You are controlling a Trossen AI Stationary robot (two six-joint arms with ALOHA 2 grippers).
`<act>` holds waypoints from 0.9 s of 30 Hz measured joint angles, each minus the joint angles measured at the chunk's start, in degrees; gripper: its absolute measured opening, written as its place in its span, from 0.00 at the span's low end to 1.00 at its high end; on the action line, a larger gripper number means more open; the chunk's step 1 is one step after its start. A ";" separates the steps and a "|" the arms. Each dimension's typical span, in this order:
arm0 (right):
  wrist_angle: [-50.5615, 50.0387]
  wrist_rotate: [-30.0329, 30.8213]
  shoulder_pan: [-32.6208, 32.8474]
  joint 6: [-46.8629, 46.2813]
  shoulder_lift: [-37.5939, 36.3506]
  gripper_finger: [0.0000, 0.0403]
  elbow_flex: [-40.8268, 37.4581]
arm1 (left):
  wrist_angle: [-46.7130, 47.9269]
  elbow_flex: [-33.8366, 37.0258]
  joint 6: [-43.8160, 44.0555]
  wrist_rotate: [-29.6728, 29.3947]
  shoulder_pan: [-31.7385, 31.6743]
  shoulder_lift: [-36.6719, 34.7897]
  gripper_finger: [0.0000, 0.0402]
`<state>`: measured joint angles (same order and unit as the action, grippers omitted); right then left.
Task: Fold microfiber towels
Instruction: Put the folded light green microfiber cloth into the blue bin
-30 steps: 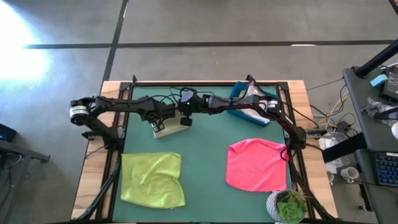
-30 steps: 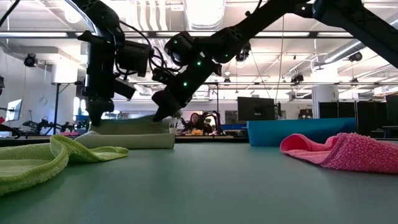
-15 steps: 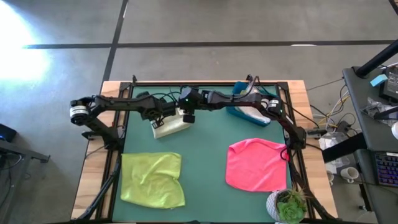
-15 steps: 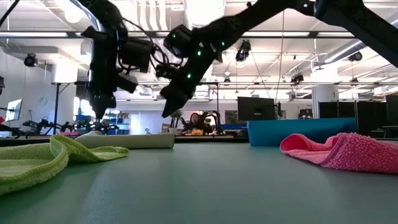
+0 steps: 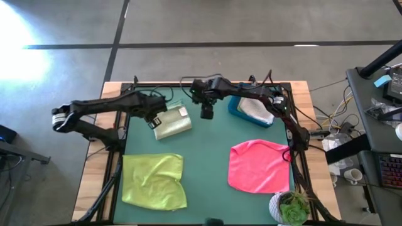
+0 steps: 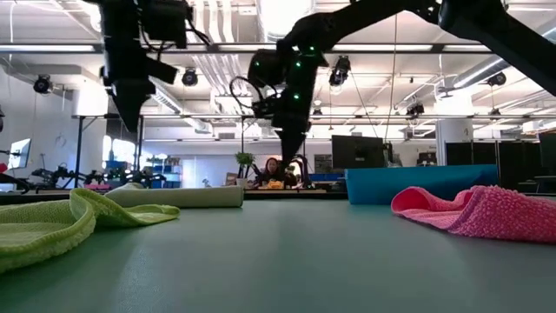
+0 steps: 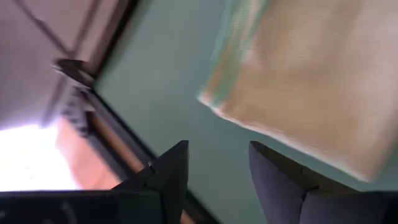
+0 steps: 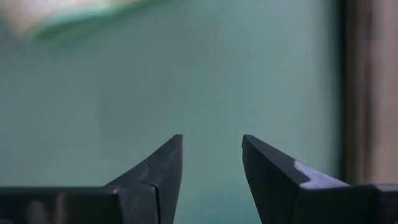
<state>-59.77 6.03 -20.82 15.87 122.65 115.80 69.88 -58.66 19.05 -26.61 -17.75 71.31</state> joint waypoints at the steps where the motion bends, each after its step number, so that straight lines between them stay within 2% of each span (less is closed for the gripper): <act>1: -0.91 -1.93 -0.10 -0.44 -0.23 0.39 -0.81 | -0.59 0.90 0.92 1.15 0.79 -1.46 0.38; 4: -1.55 -6.54 -0.04 -0.93 -1.35 0.39 -3.87 | -3.35 3.70 3.11 2.65 4.42 -5.25 0.38; 9: -0.77 -7.70 1.62 -0.96 -3.69 0.38 -9.36 | -8.21 8.74 7.20 3.77 13.16 -9.35 0.38; 13: 4.34 -10.37 3.40 -0.85 -6.47 0.37 -15.01 | -13.79 12.75 10.60 4.27 20.05 -9.98 0.38; 17: 12.44 -15.28 4.90 -0.89 -9.07 0.36 -20.04 | -21.31 16.72 10.60 4.27 25.21 -8.55 0.38; 22: 22.08 -15.66 6.70 -0.89 -10.58 0.37 -24.40 | -26.03 19.44 10.61 4.20 28.24 -5.10 0.38; 27: 30.04 -15.67 7.82 1.69 -9.53 0.36 -25.13 | -27.34 21.31 10.16 3.69 28.82 -1.08 0.38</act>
<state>-29.73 -9.64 -13.00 17.56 113.12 90.67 42.54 -37.35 29.21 -22.92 11.07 70.23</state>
